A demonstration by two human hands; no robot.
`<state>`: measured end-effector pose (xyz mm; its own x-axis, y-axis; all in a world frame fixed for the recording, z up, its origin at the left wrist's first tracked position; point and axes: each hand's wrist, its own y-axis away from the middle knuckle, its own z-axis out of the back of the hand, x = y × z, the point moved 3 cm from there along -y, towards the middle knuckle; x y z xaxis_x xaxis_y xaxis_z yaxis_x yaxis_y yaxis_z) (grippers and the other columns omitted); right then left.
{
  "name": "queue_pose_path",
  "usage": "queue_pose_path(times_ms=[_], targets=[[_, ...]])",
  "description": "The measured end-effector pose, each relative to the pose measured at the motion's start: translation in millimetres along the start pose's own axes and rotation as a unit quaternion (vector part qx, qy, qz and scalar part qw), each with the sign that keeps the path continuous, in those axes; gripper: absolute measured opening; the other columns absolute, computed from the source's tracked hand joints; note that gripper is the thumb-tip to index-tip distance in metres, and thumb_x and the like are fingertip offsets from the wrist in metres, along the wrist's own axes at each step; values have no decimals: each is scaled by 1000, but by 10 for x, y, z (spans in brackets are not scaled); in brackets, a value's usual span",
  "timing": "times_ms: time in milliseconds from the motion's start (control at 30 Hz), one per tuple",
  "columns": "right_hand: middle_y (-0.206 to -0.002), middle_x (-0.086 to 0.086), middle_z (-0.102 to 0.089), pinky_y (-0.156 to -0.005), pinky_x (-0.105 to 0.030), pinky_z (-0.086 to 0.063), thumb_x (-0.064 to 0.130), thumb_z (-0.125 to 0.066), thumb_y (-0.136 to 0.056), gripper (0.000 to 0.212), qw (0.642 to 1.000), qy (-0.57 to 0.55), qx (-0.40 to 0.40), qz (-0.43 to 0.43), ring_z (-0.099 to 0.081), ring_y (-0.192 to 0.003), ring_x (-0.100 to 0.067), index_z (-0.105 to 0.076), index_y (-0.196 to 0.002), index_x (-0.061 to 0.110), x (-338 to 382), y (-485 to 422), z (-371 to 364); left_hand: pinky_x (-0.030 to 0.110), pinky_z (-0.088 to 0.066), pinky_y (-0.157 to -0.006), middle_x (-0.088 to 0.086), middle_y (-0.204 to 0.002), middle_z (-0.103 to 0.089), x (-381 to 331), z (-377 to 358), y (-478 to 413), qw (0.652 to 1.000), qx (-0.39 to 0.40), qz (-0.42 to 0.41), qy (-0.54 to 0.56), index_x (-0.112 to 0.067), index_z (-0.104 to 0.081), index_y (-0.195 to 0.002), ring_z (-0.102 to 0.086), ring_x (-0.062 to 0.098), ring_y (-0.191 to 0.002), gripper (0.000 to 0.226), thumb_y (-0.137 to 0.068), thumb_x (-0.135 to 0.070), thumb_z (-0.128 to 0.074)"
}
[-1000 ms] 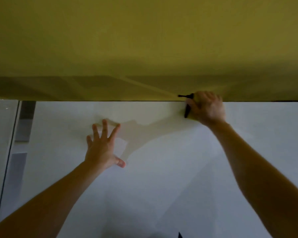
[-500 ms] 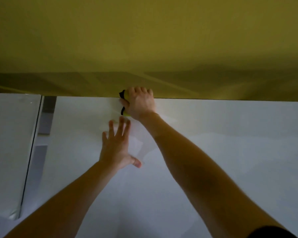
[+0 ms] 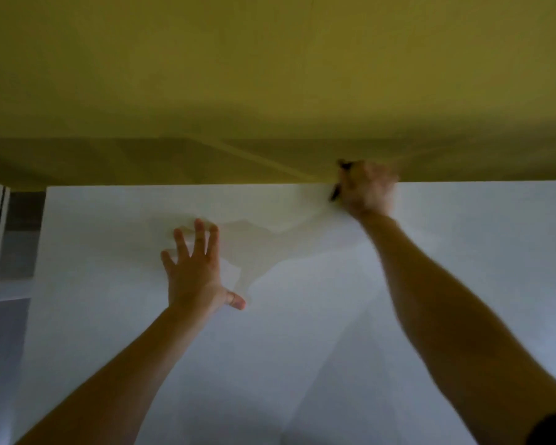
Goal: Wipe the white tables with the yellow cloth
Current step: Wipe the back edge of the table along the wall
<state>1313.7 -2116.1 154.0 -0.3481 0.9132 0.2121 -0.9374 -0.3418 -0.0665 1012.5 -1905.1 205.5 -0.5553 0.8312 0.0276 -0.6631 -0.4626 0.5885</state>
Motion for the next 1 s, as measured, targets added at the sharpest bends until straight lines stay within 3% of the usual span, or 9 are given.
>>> queue_pose_path(times_ms=[167, 267, 400, 533, 633, 733, 867, 933, 1000], targets=[[-117, -9, -72, -94, -45, -44, 63, -41, -107, 49, 968, -60, 168, 178, -65, -109, -33, -64, -119, 21, 2270, 358, -194, 72, -18, -129, 5, -178, 26, -9, 4, 30, 1000, -4, 9, 11, -24, 21, -167, 11, 48, -165, 178, -42, -90, -89], [-116, -4, -72, -94, -42, -44, 64, -41, -107, 49, 954, -78, 184, 225, -66, -109, -28, -63, -122, 22, 2730, 395, -229, 70, -16, -130, 4, -178, 29, -31, 29, 13, 1000, 1, 20, -3, -27, 24, -166, 13, 46, -165, 177, -44, -91, -87], [-119, -7, -72, -93, -42, -43, 64, -51, -103, 48, 956, -109, 141, 234, -65, -112, -33, -65, -123, 22, 2080, 357, -166, 68, -23, -129, 4, -179, 23, -68, 53, 21, 999, 6, 34, -17, -25, 18, -167, 8, 46, -166, 178, -41, -89, -90], [-101, -10, -72, -80, -44, -48, 62, -59, -99, 42, 968, -124, 72, 205, -68, -94, -39, -69, -108, 21, 347, 58, 64, 65, -31, -127, 7, -179, 23, -96, 107, -10, 998, 20, 57, -30, -23, 17, -168, 6, 46, -166, 180, -39, -85, -93], [-97, -11, -69, -78, -47, -48, 63, -56, -100, 43, 986, -86, 60, 132, -66, -94, -40, -64, -103, 21, -1182, -268, 317, 65, -30, -127, 9, -179, 25, -140, 113, -19, 995, 36, 79, -46, -21, 20, -168, 8, 43, -167, 183, -40, -81, -96], [-103, -12, -69, -87, -49, -46, 65, -47, -102, 46, 998, -38, 31, 25, -63, -101, -40, -61, -104, 21, -2000, -359, 453, 62, -31, -128, 16, -178, 23, -307, 112, 17, 993, 37, 89, -74, -15, 21, -168, 6, 39, -168, 179, -48, -70, -101], [-97, -25, -70, -98, -57, -44, 50, -51, -97, 46, 995, -71, -13, -67, -66, -96, -45, -69, -105, 9, -1432, -222, 368, 55, -55, -108, 23, -176, -10, -731, 96, 134, 990, -65, 55, -113, -12, -15, -169, -28, 42, -158, 138, -61, -27, -100], [-106, -23, -70, -97, -55, -42, 50, -46, -94, 49, 996, -78, 44, 2, -65, -97, -43, -72, -115, 15, -621, -114, 283, 53, -57, -103, 21, -173, -17, -935, 74, 199, 990, -70, 46, -110, -12, -21, -167, -34, 41, -153, 124, -67, -17, -95], [-117, -13, -69, -97, -48, -38, 56, -46, -99, 46, 982, -60, 145, 108, -63, -107, -36, -69, -121, 23, 265, 40, 178, 51, -52, -114, 18, -175, -7, -1175, 112, 301, 993, -43, 48, -98, -20, -11, -170, -26, 39, -159, 136, -67, -31, -99]])
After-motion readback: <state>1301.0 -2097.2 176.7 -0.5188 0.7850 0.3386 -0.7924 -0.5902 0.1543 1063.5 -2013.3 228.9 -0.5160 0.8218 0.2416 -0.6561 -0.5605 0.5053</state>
